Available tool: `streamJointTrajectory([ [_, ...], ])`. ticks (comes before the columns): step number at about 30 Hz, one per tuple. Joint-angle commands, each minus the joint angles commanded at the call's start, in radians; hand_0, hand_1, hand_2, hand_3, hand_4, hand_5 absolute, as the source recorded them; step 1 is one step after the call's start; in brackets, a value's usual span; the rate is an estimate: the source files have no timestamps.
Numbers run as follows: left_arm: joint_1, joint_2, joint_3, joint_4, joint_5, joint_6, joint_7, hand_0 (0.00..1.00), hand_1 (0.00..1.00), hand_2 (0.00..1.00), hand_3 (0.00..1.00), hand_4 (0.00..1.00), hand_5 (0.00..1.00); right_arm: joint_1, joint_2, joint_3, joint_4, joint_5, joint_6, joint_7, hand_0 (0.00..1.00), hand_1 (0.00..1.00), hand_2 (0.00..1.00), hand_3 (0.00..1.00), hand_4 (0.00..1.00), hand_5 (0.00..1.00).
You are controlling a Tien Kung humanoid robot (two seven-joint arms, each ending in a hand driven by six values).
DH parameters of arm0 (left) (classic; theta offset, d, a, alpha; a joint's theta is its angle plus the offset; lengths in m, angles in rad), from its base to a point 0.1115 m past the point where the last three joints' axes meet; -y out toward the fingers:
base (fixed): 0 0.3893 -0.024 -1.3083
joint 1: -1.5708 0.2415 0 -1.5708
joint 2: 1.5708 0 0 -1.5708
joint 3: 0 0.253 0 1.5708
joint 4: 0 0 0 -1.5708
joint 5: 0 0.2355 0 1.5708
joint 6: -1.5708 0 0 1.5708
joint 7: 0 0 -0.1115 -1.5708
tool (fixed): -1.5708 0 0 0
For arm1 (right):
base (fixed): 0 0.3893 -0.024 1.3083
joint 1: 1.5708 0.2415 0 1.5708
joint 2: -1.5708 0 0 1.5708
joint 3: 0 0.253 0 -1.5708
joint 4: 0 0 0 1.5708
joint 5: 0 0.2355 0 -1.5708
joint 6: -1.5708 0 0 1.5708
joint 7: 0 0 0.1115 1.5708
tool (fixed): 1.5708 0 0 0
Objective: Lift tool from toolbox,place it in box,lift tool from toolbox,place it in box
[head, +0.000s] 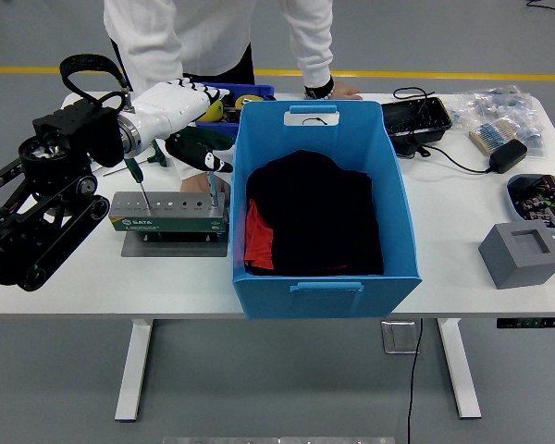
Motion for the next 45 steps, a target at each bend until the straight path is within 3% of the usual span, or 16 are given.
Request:
streamJointTrajectory([
  [3, -0.02, -0.011, 0.021, 0.038, 0.001, 0.011, -0.004, 0.87, 0.818, 0.81, 0.867, 0.998, 0.549, 0.001, -0.001, -0.006, 0.0, 0.003, 0.0, 0.0, 0.728, 0.724, 0.775, 0.626, 0.851, 0.741],
  [4, -0.027, -0.016, 0.029, 0.054, 0.002, 0.013, -0.002, 0.734, 0.636, 0.656, 0.736, 0.998, 0.55, 0.002, -0.002, -0.009, 0.0, 0.004, 0.0, 0.001, 0.726, 0.723, 0.775, 0.627, 0.853, 0.742],
  [9, -0.044, -0.029, 0.049, 0.098, 0.007, 0.014, 0.006, 0.734, 0.636, 0.656, 0.736, 0.998, 0.55, 0.003, -0.003, -0.007, 0.0, 0.0, -0.002, 0.001, 0.726, 0.723, 0.775, 0.627, 0.853, 0.742],
  [10, -0.045, -0.03, 0.051, 0.103, 0.009, 0.015, 0.009, 0.549, 0.475, 0.517, 0.619, 0.998, 0.571, 0.003, -0.004, -0.007, 0.0, 0.001, -0.003, 0.002, 0.726, 0.724, 0.77, 0.626, 0.853, 0.742],
  [15, -0.05, -0.032, 0.057, 0.127, 0.021, 0.016, 0.023, 0.549, 0.475, 0.517, 0.619, 0.998, 0.571, 0.004, -0.005, -0.006, 0.0, 0.0, -0.006, 0.003, 0.726, 0.724, 0.77, 0.626, 0.853, 0.742],
  [16, -0.051, -0.032, 0.058, 0.13, 0.024, 0.015, 0.025, 0.441, 0.382, 0.408, 0.54, 0.998, 0.585, 0.004, -0.005, -0.006, 0.0, 0.0, -0.006, 0.004, 0.726, 0.719, 0.769, 0.626, 0.853, 0.742],
  [21, -0.055, -0.032, 0.063, 0.15, 0.015, 0.023, 0.033, 0.441, 0.382, 0.408, 0.54, 0.998, 0.585, 0.004, -0.005, -0.005, 0.0, -0.001, -0.007, 0.004, 0.726, 0.719, 0.769, 0.626, 0.853, 0.742],
  [22, -0.055, -0.032, 0.062, 0.153, 0.007, 0.027, 0.032, 0.36, 0.289, 0.312, 0.424, 0.998, 0.621, 0.004, -0.005, -0.006, 0.0, -0.001, -0.007, 0.005, 0.725, 0.718, 0.769, 0.625, 0.853, 0.742],
  [26, -0.052, -0.032, 0.059, 0.164, -0.023, 0.055, 0.022, 0.36, 0.289, 0.312, 0.424, 0.998, 0.621, 0.004, -0.004, -0.008, 0.0, 0.0, -0.008, 0.005, 0.725, 0.718, 0.769, 0.625, 0.853, 0.742],
  [40, -0.053, -0.043, 0.081, 0.197, -0.043, 0.076, 0.032, 0.314, 0.234, 0.262, 0.37, 0.998, 0.651, 0.007, -0.005, -0.015, 0.0, 0.005, -0.008, 0.005, 0.725, 0.719, 0.769, 0.625, 0.853, 0.742],
  [41, -0.054, -0.043, 0.083, 0.199, -0.042, 0.076, 0.033, 0.286, 0.183, 0.209, 0.284, 0.998, 0.655, 0.007, -0.005, -0.015, 0.0, 0.005, -0.008, 0.005, 0.725, 0.719, 0.768, 0.625, 0.853, 0.741],
  [45, -0.055, -0.043, 0.087, 0.205, -0.045, 0.077, 0.036, 0.286, 0.183, 0.209, 0.284, 0.998, 0.655, 0.007, -0.005, -0.016, 0.0, 0.005, -0.007, 0.005, 0.725, 0.719, 0.768, 0.625, 0.853, 0.741],
])
